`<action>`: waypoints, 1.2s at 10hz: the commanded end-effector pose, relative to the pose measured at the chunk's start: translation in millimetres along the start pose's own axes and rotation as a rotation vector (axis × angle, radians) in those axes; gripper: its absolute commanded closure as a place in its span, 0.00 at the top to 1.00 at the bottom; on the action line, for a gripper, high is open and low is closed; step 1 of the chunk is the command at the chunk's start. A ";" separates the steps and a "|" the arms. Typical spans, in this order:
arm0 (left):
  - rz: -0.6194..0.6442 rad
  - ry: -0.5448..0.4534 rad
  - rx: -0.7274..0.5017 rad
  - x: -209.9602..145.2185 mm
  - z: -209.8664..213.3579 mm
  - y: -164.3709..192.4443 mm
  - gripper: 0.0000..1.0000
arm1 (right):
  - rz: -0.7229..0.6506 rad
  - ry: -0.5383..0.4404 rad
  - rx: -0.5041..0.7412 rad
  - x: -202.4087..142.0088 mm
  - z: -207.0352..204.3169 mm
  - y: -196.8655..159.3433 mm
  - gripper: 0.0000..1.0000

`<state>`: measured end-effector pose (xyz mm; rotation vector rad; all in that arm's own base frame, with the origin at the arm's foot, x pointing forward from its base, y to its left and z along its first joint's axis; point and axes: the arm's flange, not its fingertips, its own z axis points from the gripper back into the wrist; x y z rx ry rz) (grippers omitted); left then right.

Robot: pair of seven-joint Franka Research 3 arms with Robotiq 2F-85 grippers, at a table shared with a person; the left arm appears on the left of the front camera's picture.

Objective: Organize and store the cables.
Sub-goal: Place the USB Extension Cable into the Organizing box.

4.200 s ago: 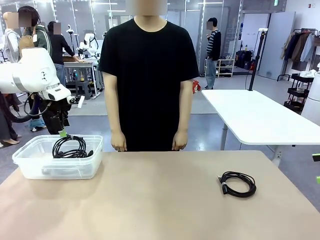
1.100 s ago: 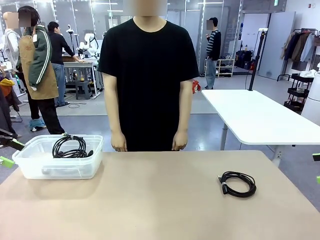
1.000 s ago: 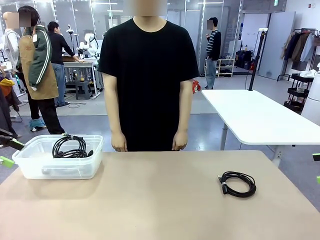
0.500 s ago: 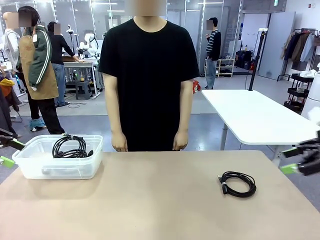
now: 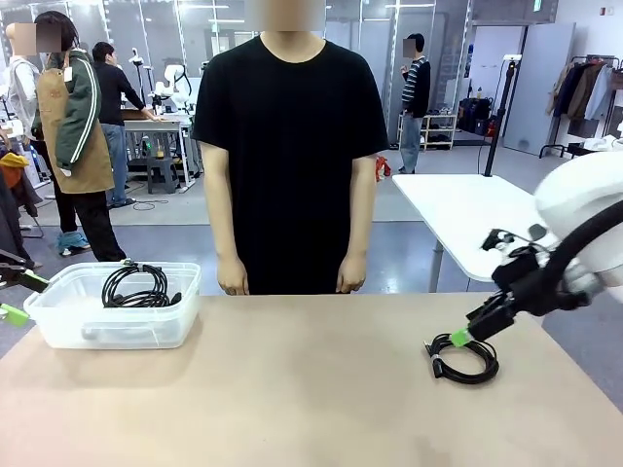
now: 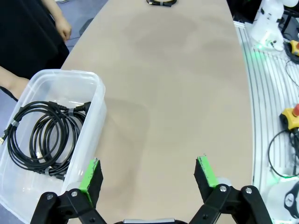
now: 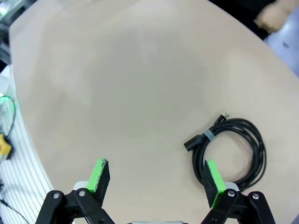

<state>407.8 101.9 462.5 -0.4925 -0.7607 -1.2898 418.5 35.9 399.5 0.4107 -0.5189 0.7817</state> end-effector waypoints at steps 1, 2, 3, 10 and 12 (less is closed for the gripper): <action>0.013 -0.004 0.023 2.9 -2.9 1.5 1.00 | -0.174 0.121 -0.092 27.3 -24.9 -11.0 1.00; 0.013 -0.004 0.023 2.9 -2.9 1.5 1.00 | -0.256 0.140 -0.110 35.5 -40.8 -9.9 1.00; 0.013 -0.004 0.023 2.9 -2.9 1.5 1.00 | -0.336 0.206 -0.166 41.5 -55.7 -14.8 1.00; 0.013 -0.004 0.023 2.9 -2.9 1.5 1.00 | -0.472 0.464 -0.313 53.7 -114.8 -48.0 1.00; 0.013 -0.004 0.023 2.9 -2.9 1.5 1.00 | -0.491 0.484 -0.320 55.0 -128.1 -57.8 1.00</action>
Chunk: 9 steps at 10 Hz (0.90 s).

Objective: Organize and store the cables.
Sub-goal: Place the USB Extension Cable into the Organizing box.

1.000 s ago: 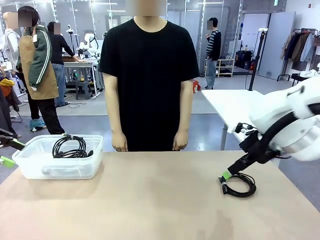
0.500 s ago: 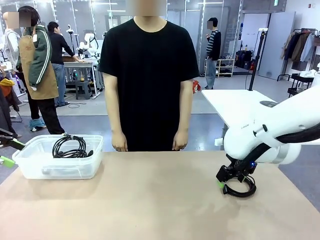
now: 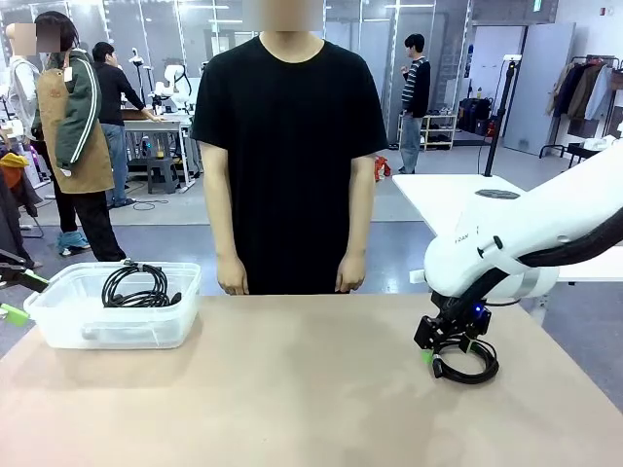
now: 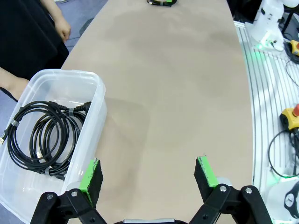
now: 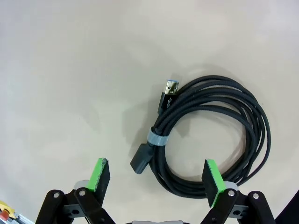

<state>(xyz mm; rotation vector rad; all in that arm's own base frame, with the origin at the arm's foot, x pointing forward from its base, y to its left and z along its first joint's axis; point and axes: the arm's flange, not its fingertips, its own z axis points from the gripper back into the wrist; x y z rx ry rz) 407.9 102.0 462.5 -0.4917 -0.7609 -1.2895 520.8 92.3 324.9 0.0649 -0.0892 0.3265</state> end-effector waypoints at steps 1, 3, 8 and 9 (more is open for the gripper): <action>0.013 -0.004 0.023 3.0 -2.9 1.4 1.00 | -0.040 0.021 -0.021 15.3 -9.8 0.9 1.00; 0.013 -0.004 0.023 3.0 -2.9 1.4 1.00 | -0.024 0.023 -0.027 21.2 -14.4 3.2 1.00; 0.013 -0.004 0.023 3.0 -2.9 1.4 1.00 | 0.011 0.079 -0.016 33.3 -22.8 1.7 0.44; 0.013 -0.004 0.023 3.0 -2.9 1.4 1.00 | 0.013 0.082 -0.013 33.4 -21.8 -1.1 0.10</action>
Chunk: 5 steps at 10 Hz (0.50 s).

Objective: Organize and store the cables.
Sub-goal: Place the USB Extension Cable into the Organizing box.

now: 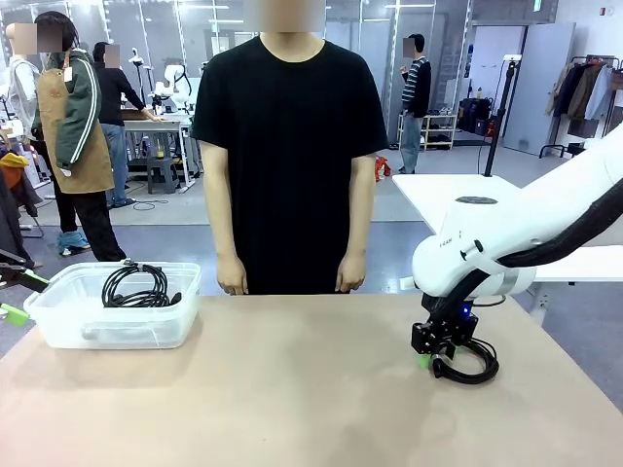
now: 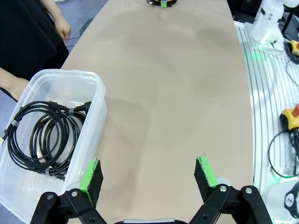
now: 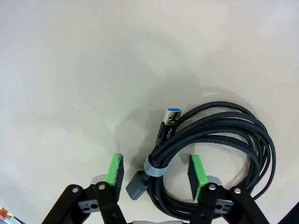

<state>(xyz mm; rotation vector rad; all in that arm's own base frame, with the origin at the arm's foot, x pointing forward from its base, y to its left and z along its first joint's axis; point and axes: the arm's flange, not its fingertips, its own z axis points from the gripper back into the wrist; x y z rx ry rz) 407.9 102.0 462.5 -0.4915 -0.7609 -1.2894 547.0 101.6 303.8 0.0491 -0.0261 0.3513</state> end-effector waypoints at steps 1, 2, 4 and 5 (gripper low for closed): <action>0.013 -0.004 0.022 3.0 -2.9 1.4 1.00 | -0.012 0.026 -0.001 7.6 1.1 -0.8 0.00; 0.013 -0.004 0.022 3.0 -2.9 1.4 1.00 | -0.017 0.027 -0.002 8.1 -2.0 -1.0 0.00; 0.013 -0.004 0.022 3.0 -2.9 1.4 1.00 | -0.019 0.028 -0.005 7.7 -1.6 0.9 0.00; 0.013 -0.004 0.022 3.0 -2.9 1.4 1.00 | -0.019 0.031 -0.010 7.2 -1.8 1.1 0.00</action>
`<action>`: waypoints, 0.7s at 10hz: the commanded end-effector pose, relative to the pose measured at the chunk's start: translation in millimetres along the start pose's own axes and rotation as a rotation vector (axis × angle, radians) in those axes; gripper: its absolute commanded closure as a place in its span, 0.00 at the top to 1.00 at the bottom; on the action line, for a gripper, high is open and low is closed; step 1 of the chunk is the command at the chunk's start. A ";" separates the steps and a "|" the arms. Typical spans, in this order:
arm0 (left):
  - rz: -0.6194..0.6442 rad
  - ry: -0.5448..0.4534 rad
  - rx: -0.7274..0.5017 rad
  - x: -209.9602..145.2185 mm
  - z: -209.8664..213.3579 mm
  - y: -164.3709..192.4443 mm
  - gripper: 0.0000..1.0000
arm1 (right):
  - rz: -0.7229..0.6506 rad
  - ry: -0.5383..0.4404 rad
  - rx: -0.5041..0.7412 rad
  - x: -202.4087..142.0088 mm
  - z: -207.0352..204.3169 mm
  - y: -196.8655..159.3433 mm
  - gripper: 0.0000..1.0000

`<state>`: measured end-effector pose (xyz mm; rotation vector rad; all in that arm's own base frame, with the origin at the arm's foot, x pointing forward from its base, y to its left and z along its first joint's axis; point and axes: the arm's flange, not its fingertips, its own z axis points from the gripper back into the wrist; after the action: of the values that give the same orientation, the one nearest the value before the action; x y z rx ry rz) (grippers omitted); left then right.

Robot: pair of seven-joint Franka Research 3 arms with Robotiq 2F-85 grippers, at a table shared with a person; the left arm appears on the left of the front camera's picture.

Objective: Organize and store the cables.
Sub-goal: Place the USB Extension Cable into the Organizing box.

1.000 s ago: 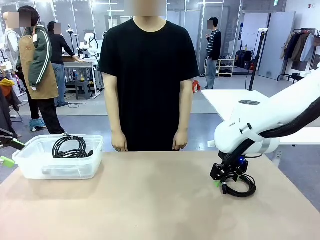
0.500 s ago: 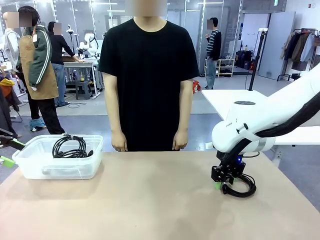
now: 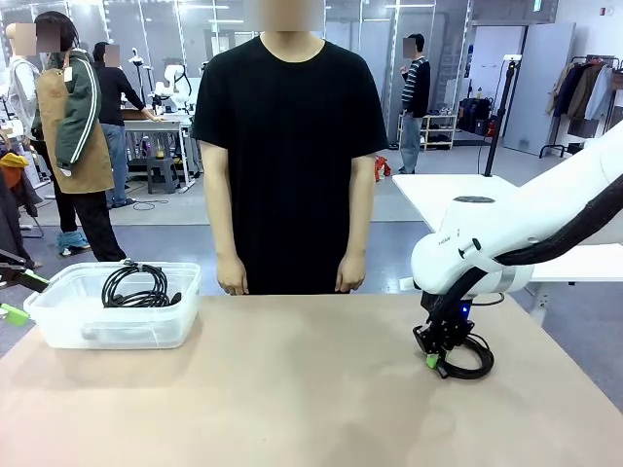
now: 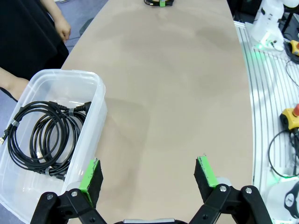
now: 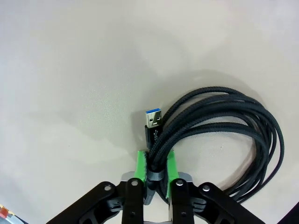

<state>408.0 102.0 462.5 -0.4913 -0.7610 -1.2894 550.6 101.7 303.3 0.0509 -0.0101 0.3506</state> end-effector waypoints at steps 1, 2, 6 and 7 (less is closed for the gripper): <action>0.013 -0.004 0.022 3.0 -2.9 1.4 1.00 | -0.021 0.019 -0.014 3.6 -3.0 3.2 0.00; 0.013 -0.004 0.022 3.0 -2.9 1.4 1.00 | -0.027 0.011 -0.014 4.2 -1.8 4.3 0.00; 0.013 -0.004 0.022 3.0 -2.9 1.4 1.00 | 0.000 0.000 0.000 0.1 0.3 0.0 0.01; 0.013 -0.004 0.022 3.0 -2.9 1.4 1.00 | 0.000 0.000 0.000 0.1 0.3 0.0 0.01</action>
<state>408.0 102.0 462.5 -0.4913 -0.7610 -1.2894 550.7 101.8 304.2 0.0508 -0.0106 0.3498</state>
